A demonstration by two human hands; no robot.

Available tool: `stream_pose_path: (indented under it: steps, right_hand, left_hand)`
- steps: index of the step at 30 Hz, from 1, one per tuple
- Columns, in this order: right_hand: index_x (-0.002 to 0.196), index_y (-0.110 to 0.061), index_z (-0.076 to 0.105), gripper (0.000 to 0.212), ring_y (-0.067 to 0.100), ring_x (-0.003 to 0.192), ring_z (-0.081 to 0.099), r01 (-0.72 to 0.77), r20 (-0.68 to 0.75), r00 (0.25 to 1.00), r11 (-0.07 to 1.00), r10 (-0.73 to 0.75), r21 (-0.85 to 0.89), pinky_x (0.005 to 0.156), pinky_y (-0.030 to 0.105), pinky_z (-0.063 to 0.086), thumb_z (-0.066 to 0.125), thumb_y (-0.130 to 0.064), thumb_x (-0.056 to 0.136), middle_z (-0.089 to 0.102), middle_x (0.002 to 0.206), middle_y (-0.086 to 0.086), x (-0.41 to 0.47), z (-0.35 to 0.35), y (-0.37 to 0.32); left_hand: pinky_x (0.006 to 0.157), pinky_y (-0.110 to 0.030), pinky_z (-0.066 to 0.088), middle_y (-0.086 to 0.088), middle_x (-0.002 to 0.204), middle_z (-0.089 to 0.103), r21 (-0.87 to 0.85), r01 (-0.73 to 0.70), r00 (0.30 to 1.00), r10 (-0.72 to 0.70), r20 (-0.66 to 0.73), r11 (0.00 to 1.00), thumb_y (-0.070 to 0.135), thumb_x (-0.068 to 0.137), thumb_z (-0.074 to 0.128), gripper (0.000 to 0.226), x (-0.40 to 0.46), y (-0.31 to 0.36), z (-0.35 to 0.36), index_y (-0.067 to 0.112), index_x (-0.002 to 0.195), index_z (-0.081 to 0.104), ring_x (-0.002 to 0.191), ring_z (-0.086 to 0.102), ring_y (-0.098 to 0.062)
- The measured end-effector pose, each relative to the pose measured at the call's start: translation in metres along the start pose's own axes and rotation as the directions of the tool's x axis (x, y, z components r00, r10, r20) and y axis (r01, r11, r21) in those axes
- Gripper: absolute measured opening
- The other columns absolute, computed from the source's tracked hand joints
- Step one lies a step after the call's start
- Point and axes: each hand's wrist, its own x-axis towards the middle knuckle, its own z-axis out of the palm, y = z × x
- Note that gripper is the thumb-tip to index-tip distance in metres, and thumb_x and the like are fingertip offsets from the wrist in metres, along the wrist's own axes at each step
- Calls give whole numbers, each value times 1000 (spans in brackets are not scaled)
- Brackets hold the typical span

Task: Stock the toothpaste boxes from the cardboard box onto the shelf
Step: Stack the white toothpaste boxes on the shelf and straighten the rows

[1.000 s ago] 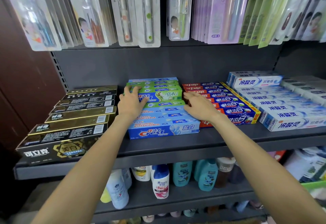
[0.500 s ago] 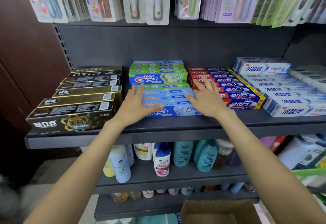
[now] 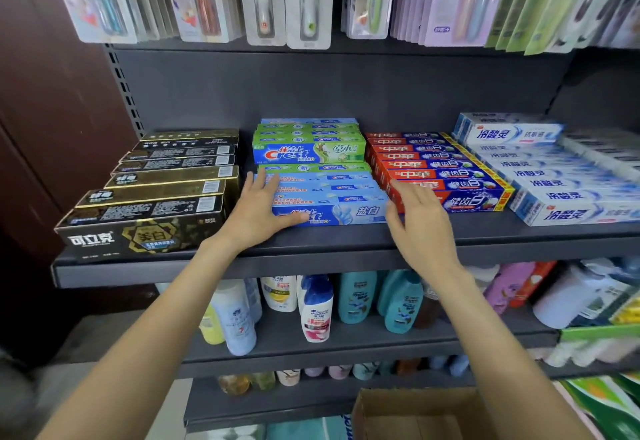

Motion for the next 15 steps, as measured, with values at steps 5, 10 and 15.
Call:
stream_pose_path:
  steps: [5,10,15]
  right_hand:
    - [134,-1,46,43,28,120,50,55,65,996,998,-55,-1,97,33,41,51,-13,93,55,131,13,0,1,-12]
    - [144,-6,31,52,23,137,34,-59,243,969,996,43,60,106,31,32,45,-24,98,29,153,9,2,14,-21]
    - [148,-7,24,57,21,141,26,-78,278,958,996,66,34,107,32,30,42,-30,99,17,157,7,2,17,-23]
  left_hand:
    - [116,-39,7,-9,158,2,-6,6,1000,-6,4,1000,51,77,67,97,0,3,-3,11,149,16,145,-5,-27]
    - [116,-40,10,-8,158,6,36,7,1000,-6,-20,999,53,77,66,95,-2,2,-2,13,149,19,146,-2,-27]
    - [116,-41,16,-6,158,12,90,6,998,-1,-56,996,59,75,65,94,-3,-1,-2,17,148,24,145,7,-25]
